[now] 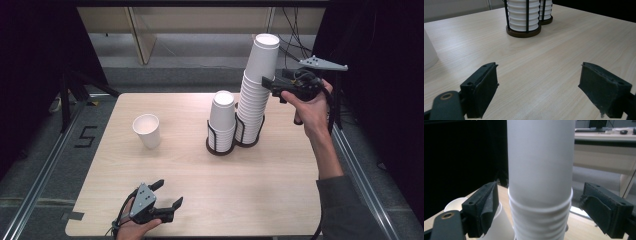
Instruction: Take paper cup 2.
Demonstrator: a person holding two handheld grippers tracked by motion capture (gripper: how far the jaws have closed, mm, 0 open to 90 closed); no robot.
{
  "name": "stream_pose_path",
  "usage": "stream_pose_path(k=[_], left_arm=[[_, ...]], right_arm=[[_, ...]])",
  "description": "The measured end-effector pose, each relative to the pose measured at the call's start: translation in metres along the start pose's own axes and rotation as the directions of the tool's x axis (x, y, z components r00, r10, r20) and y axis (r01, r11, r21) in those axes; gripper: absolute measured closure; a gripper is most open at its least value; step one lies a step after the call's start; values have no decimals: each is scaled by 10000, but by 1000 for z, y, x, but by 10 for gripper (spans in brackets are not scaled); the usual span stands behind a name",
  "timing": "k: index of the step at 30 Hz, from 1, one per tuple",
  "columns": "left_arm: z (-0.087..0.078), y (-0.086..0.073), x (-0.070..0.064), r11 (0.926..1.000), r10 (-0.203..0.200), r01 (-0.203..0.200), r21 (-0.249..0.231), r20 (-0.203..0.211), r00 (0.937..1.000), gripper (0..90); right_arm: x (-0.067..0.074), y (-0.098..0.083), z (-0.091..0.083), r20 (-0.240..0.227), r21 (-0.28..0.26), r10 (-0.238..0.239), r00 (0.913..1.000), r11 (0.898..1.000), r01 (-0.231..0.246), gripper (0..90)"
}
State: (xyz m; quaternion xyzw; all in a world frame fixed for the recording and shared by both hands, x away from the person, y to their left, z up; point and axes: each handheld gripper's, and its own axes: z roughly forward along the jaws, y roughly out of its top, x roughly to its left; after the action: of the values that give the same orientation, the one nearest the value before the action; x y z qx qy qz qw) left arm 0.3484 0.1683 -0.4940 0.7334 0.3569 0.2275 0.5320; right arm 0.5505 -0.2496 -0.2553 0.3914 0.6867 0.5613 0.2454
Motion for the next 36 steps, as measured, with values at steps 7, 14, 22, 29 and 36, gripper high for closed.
stream_pose_path(k=[7,14,22,29,36], left_arm=[[0,0,-1,9998,74,-73,203,-39,10000,143],[1,-1,-1,9999,0,-1,116,112,9999,143],[1,-1,-4,9992,148,-154,377,164,9998,143],[3,-2,-5,9987,237,-249,447,263,9994,143],[3,-2,-7,9983,300,-314,485,301,9991,143]], right_arm=[[2,16,16,123,32,62,9999,10000,-63,156],[0,22,34,246,70,306,9992,9995,-308,156],[2,27,50,454,202,112,9989,9997,-121,142],[3,31,59,655,161,152,9977,9997,-163,150],[6,36,56,764,42,-44,9971,10000,41,173]])
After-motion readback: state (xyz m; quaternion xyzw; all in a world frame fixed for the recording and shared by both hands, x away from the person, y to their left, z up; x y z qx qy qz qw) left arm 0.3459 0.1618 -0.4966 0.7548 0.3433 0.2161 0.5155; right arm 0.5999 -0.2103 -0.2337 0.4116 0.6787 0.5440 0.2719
